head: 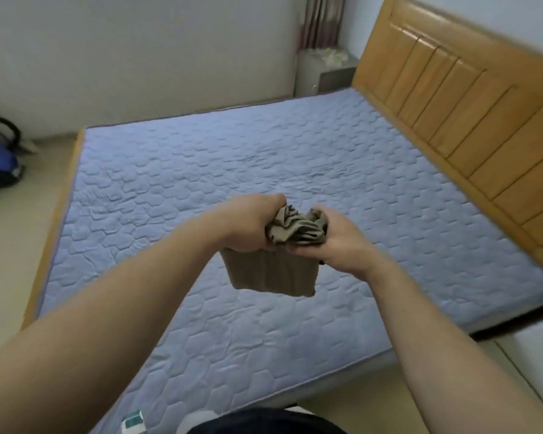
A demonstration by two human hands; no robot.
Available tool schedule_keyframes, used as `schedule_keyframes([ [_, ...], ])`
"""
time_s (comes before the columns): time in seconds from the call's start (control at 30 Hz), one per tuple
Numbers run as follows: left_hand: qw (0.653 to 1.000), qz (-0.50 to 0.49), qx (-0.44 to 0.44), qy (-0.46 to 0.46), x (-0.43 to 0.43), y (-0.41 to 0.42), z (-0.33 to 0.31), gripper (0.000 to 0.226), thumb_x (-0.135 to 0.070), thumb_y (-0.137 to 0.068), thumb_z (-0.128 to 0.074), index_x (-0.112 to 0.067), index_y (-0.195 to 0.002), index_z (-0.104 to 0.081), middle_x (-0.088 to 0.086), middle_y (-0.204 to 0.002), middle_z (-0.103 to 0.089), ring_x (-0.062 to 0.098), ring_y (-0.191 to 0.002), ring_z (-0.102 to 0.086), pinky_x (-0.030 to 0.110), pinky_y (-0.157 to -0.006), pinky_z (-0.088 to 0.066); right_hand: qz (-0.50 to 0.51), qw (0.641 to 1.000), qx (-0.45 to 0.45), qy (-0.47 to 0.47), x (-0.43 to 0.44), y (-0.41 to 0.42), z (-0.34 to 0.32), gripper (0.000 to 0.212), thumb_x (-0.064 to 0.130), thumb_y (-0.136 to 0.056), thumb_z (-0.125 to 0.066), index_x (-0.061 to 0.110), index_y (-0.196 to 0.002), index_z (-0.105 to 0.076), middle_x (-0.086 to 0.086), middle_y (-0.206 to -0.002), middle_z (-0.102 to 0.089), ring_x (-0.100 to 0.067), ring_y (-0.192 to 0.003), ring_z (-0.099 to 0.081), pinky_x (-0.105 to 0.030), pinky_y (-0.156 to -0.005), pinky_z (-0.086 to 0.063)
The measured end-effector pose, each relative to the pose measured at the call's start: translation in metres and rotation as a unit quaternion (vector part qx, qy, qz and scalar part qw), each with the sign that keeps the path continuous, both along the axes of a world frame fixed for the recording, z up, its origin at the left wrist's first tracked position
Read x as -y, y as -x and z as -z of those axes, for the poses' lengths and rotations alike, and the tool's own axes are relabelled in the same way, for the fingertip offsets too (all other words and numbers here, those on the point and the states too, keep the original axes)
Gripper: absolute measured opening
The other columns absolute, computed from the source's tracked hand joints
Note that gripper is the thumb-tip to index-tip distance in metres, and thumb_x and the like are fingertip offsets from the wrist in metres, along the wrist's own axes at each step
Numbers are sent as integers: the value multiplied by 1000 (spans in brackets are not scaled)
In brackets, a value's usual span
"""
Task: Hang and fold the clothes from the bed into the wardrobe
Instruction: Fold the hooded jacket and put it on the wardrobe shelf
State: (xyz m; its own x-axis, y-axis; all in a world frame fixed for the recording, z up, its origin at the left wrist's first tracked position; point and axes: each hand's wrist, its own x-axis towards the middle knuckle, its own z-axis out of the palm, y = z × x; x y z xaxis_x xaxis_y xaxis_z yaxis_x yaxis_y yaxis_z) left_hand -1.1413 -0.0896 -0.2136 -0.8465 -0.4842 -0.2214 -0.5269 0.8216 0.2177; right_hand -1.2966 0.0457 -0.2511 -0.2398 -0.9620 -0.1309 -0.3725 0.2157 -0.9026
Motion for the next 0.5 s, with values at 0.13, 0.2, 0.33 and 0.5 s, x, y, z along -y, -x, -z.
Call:
schedule_keyframes([
  [0.13,999,47,-11,20,-8,34,-29,53,-44,-77,-81,-27,-112,-44,-5,-101,-57,25,-96,-59,36,-77,-47,16,995,-98,-7,-23,13,-34,70,27,-68,-93,31,-125,-51,17,-105,-68,4,-91,-64,-15,-78,-49],
  [0.2,997,74,-22,12,-13,46,-41,53,-44,-77,-81,-29,-112,-44,-6,-103,-59,22,-94,-58,38,-79,-49,35,986,-165,-12,-34,14,-49,67,34,-69,-90,40,-124,-54,20,-106,-68,2,-96,-63,-17,-80,-50],
  [0.33,990,130,-46,-11,-26,64,-65,52,-45,-80,-80,-29,-113,-43,-7,-102,-60,19,-91,-57,39,-78,-49,77,969,-234,-16,-53,22,-80,26,38,-78,-82,32,-94,-63,13,-88,-68,-7,-84,-63,-33,-74,-53],
  [0.5,976,198,-85,-14,-43,77,-103,51,-43,-83,-78,-32,-120,-44,-7,-106,-61,16,-93,-57,37,-80,-48,131,956,-261,-7,-80,24,-117,25,41,-81,-79,29,-92,-60,10,-86,-67,-9,-81,-62,-36,-70,-53],
])
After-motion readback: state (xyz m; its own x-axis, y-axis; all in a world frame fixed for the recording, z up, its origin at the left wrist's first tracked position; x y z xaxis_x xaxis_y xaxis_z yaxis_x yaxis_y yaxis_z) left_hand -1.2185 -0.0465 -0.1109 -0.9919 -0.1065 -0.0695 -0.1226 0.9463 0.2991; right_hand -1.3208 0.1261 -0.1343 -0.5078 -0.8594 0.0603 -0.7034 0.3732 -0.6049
